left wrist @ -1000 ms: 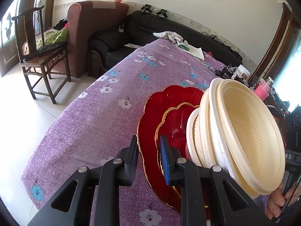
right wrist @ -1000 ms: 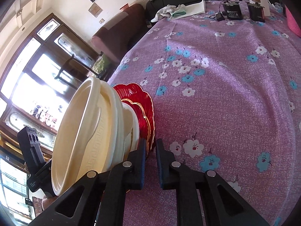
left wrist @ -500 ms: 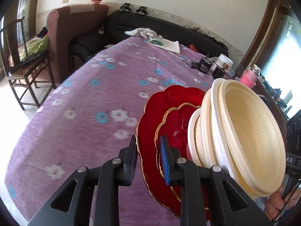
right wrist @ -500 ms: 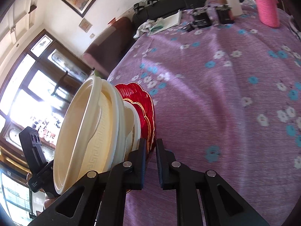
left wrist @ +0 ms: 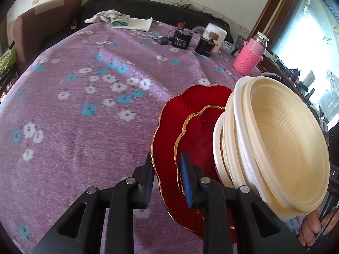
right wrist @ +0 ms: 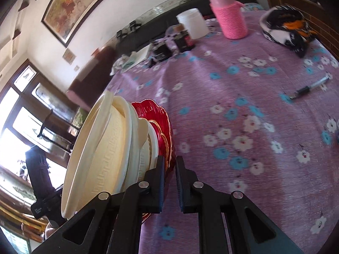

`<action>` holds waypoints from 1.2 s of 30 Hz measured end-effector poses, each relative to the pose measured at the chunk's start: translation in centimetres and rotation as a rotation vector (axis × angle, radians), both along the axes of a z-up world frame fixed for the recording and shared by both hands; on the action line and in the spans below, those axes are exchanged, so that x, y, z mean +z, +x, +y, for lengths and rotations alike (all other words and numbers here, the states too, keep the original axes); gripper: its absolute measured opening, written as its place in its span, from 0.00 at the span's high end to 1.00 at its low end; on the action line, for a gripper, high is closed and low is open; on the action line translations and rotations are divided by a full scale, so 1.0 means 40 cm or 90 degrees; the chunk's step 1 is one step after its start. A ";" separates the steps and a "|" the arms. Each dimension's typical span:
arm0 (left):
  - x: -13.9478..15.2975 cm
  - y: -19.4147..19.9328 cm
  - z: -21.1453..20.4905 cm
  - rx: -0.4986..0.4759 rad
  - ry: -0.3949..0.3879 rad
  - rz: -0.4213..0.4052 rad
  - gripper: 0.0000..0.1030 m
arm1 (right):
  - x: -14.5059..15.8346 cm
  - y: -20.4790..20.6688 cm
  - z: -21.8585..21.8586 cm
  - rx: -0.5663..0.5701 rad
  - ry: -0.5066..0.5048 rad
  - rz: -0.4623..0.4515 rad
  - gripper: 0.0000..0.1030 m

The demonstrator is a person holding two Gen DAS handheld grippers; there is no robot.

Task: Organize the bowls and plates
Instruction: 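Press the beige bowl down into the stack and open the right tool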

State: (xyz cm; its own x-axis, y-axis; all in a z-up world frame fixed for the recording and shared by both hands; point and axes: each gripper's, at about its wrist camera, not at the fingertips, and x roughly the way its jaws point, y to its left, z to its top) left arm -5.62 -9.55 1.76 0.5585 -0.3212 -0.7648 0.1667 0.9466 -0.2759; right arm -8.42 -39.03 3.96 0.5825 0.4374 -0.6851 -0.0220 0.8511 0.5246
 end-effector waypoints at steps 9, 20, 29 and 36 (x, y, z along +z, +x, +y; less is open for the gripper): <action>-0.029 -0.005 -0.043 -0.011 0.010 -0.015 0.70 | -0.039 0.011 -0.025 -0.008 0.006 -0.011 0.87; -0.020 -0.011 -0.039 -0.006 0.006 -0.033 0.64 | -0.035 0.009 -0.017 -0.006 -0.025 -0.059 0.87; -0.015 -0.028 -0.040 0.003 0.031 -0.042 0.52 | -0.025 0.008 -0.028 -0.020 -0.026 -0.073 0.87; -0.007 -0.059 -0.002 0.018 0.011 -0.047 0.40 | -0.016 -0.015 -0.045 -0.038 -0.031 -0.082 0.85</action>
State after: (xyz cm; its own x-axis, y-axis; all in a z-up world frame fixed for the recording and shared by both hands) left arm -7.98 -9.62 1.48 0.6225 -0.2916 -0.7263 0.1590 0.9558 -0.2475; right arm -9.02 -40.84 3.34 0.6907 0.3678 -0.6226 -0.0352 0.8771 0.4790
